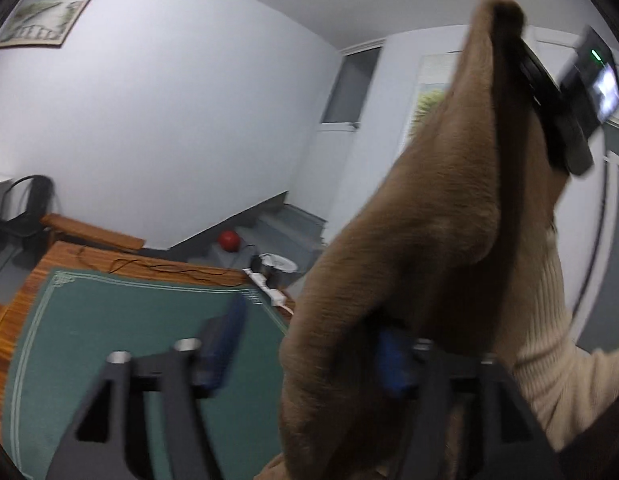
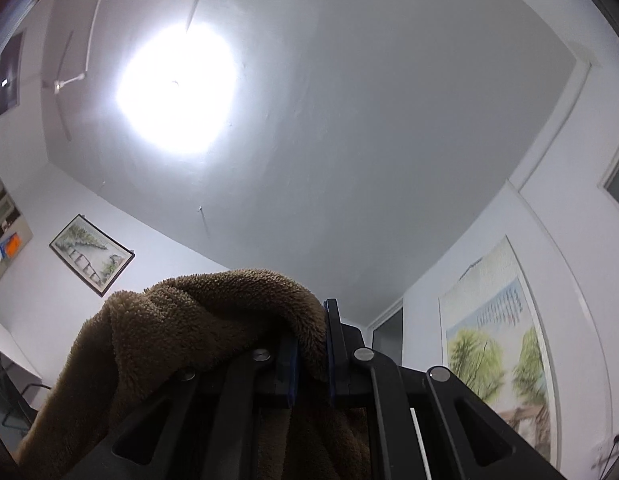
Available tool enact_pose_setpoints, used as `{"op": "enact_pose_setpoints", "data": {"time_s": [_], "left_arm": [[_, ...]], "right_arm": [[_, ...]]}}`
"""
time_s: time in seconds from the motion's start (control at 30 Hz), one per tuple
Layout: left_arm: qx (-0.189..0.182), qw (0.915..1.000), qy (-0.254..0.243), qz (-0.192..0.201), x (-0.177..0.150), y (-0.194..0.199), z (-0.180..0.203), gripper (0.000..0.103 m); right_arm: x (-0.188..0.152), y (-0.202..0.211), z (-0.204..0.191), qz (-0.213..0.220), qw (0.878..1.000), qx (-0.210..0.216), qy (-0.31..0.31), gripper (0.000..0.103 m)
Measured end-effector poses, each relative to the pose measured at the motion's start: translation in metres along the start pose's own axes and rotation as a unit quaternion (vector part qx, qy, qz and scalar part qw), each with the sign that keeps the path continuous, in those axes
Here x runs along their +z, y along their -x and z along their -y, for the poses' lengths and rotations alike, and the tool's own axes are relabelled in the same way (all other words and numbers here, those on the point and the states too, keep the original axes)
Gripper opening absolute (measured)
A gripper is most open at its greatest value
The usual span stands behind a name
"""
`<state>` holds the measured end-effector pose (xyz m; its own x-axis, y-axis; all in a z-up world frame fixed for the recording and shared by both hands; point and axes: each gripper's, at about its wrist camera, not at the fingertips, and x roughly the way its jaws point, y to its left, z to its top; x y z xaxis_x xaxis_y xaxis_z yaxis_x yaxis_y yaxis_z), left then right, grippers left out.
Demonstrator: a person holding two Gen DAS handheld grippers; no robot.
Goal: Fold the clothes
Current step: 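Hold the fleece raised high with both tools, letting it hang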
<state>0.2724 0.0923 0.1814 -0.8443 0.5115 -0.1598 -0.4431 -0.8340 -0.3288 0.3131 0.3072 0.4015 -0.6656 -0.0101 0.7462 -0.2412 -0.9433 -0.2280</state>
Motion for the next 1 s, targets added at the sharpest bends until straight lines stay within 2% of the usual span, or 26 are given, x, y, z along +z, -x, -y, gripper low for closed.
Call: {"op": "enact_pose_setpoints", "data": {"time_s": [0.07, 0.2, 0.27, 0.3, 0.37, 0.43, 0.57, 0.63, 0.77, 0.83, 0.9, 0.97, 1.0], "left_arm": [[-0.016, 0.9998, -0.005, -0.006, -0.004, -0.004, 0.005, 0.079], [-0.038, 0.9991, -0.001, -0.017, -0.006, -0.008, 0.01, 0.079], [-0.03, 0.9994, -0.003, -0.017, -0.004, -0.011, 0.012, 0.078], [-0.024, 0.9996, -0.004, -0.016, -0.003, -0.013, 0.013, 0.074], [-0.005, 0.9997, 0.009, -0.022, 0.007, -0.016, 0.005, 0.024], [0.016, 0.9993, 0.026, -0.024, 0.018, -0.018, -0.007, 0.012], [0.075, 0.9935, 0.081, 0.028, 0.041, 0.005, -0.044, 0.011], [0.098, 0.9896, 0.088, 0.057, 0.057, 0.02, -0.052, 0.011], [0.131, 0.9845, 0.06, 0.1, 0.086, 0.033, -0.041, 0.011], [0.144, 0.9808, 0.035, 0.127, 0.101, 0.039, -0.026, 0.011], [0.157, 0.9755, 0.008, 0.154, 0.116, 0.045, -0.01, 0.011], [0.169, 0.9683, -0.024, 0.183, 0.127, 0.051, 0.008, 0.011], [0.174, 0.9645, -0.037, 0.196, 0.132, 0.057, 0.016, 0.011]], "right_arm": [[0.004, -0.004, 0.002, 0.003, 1.0, -0.001, 0.007, 0.011], [0.014, -0.009, 0.002, -0.001, 1.0, 0.001, 0.016, 0.011], [0.015, -0.01, -0.001, -0.002, 1.0, 0.002, 0.018, 0.011], [0.016, -0.009, -0.003, -0.004, 1.0, 0.003, 0.019, 0.011], [0.022, -0.002, -0.012, -0.01, 1.0, 0.004, 0.02, 0.011], [0.019, 0.001, -0.013, -0.024, 1.0, 0.006, 0.017, 0.011], [0.0, -0.003, 0.002, -0.082, 0.997, -0.001, -0.009, 0.011], [-0.02, -0.008, 0.013, -0.13, 0.991, -0.002, -0.041, 0.011], [-0.061, -0.008, 0.031, -0.209, 0.974, -0.003, -0.091, 0.011], [-0.078, -0.01, 0.025, -0.236, 0.966, -0.009, -0.104, 0.011], [-0.086, -0.012, 0.032, -0.247, 0.962, -0.013, -0.117, 0.011], [-0.099, -0.011, 0.016, -0.248, 0.961, -0.017, -0.123, 0.011], [-0.094, -0.004, 0.008, -0.244, 0.961, -0.02, -0.125, 0.011]]}}
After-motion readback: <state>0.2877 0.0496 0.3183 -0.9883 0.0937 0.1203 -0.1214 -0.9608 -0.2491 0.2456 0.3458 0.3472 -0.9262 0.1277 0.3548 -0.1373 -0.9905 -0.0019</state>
